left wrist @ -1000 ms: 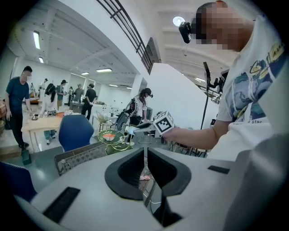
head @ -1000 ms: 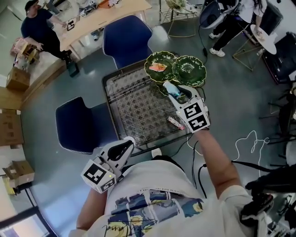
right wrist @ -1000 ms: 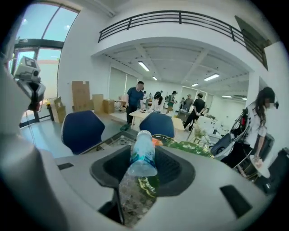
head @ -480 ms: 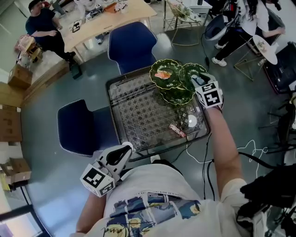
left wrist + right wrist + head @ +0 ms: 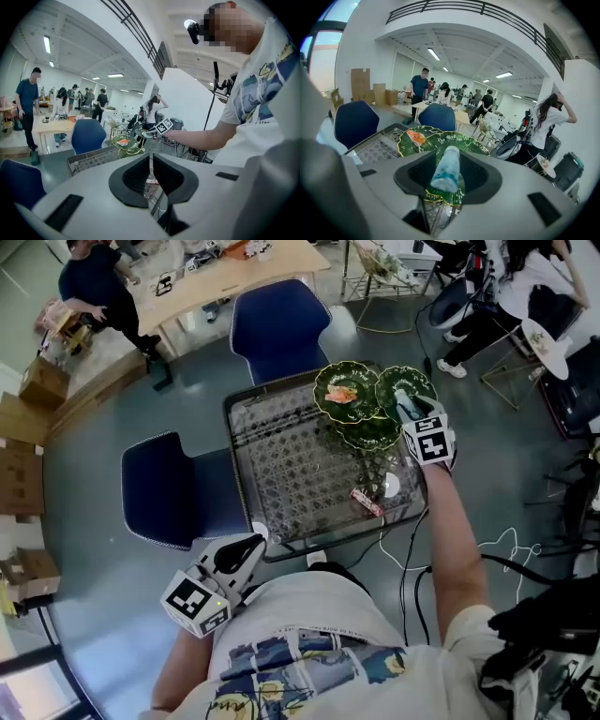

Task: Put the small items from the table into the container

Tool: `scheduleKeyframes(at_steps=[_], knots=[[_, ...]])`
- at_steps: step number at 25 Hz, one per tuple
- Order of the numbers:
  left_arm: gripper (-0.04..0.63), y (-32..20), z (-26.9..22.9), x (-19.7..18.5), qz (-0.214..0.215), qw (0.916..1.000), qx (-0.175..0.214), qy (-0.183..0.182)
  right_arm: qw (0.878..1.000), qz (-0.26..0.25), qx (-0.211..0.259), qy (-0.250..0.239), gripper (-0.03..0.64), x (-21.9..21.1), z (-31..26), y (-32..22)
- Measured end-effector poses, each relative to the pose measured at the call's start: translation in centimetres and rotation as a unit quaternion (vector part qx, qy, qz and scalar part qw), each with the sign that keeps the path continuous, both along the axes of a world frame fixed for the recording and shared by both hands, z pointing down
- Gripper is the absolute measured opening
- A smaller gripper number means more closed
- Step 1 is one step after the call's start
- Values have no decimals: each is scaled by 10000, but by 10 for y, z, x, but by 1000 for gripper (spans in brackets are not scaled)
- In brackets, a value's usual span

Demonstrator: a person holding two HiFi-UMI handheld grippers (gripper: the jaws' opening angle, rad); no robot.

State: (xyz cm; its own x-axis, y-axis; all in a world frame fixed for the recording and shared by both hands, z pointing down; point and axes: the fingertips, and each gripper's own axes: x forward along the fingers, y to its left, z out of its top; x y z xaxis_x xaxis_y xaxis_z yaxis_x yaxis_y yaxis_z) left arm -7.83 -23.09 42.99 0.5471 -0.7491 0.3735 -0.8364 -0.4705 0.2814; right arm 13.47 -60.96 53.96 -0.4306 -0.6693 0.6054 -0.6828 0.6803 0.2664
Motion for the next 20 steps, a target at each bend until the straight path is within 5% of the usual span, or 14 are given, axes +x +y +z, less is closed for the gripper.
scheduleKeyframes(at_steps=[20], knots=[[14, 31, -10, -18, 241, 9996, 102, 103, 9992, 214, 311, -122, 167, -6, -29, 47]])
